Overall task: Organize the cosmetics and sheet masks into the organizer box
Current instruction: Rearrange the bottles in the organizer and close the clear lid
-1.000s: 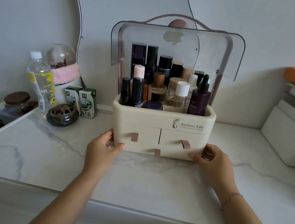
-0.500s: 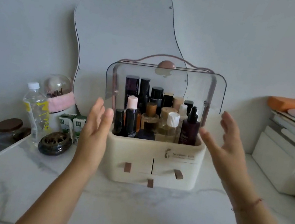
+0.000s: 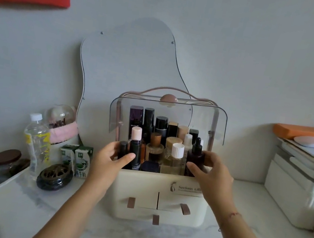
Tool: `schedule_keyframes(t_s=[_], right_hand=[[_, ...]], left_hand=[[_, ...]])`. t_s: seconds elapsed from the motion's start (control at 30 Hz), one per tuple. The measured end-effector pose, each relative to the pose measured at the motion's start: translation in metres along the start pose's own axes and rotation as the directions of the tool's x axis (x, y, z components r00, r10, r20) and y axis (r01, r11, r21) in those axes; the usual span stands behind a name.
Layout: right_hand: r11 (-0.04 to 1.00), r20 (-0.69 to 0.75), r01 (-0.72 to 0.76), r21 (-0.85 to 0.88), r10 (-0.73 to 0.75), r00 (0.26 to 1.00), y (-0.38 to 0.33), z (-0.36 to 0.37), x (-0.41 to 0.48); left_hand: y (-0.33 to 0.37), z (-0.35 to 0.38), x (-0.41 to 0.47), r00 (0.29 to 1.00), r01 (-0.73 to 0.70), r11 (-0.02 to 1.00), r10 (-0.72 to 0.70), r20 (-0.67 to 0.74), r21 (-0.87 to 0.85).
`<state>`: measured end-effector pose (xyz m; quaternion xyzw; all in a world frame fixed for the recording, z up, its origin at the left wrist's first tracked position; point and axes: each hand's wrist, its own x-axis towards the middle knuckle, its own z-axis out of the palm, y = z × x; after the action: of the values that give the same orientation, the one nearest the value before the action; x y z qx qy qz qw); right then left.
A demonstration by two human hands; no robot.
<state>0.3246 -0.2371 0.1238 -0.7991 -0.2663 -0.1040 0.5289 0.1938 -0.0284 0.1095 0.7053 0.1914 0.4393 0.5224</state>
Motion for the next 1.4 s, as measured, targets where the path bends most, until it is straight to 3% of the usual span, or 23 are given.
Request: schedule_keyframes(t_s=[0.17,0.33,0.5,0.7,0.83,1.0,1.13,1.4], right_hand=[[0.998,0.056,0.018,0.068,-0.022,0.998,0.006,-0.006,0.006],[0.995,0.064,0.022,0.098,-0.029,0.998,0.007,-0.006,0.006],[0.957,-0.189,0.239,-0.164,-0.268,0.945,-0.009,-0.001,-0.003],[0.892,-0.218,0.246,-0.38,-0.345,0.913,-0.013,-0.003,0.0],[0.876,-0.313,0.302,-0.376,-0.427,0.848,-0.012,0.0,-0.015],[0.775,-0.076,0.471,-0.422,-0.548,0.833,-0.028,0.012,-0.004],[0.73,0.075,0.501,-0.465,-0.531,0.844,-0.036,0.011,0.02],[0.787,0.099,0.498,-0.365,-0.499,0.861,-0.033,0.012,0.029]], left_hand=[[-0.002,0.001,0.001,0.999,0.02,0.993,-0.015,0.048,-0.113],[-0.004,-0.002,0.004,0.999,0.008,0.993,-0.001,0.054,-0.121],[-0.003,-0.007,0.009,0.996,-0.031,0.997,0.036,0.081,-0.066],[0.004,-0.008,0.024,0.988,-0.044,0.999,0.045,0.148,-0.011],[0.002,-0.006,0.026,0.979,-0.005,1.0,0.011,0.203,-0.028],[-0.001,-0.006,0.025,0.977,0.014,0.999,-0.005,0.215,-0.042],[-0.002,-0.007,0.025,0.971,0.04,0.997,-0.025,0.239,-0.059],[-0.003,-0.005,0.023,0.962,0.074,0.993,-0.046,0.27,-0.093]])
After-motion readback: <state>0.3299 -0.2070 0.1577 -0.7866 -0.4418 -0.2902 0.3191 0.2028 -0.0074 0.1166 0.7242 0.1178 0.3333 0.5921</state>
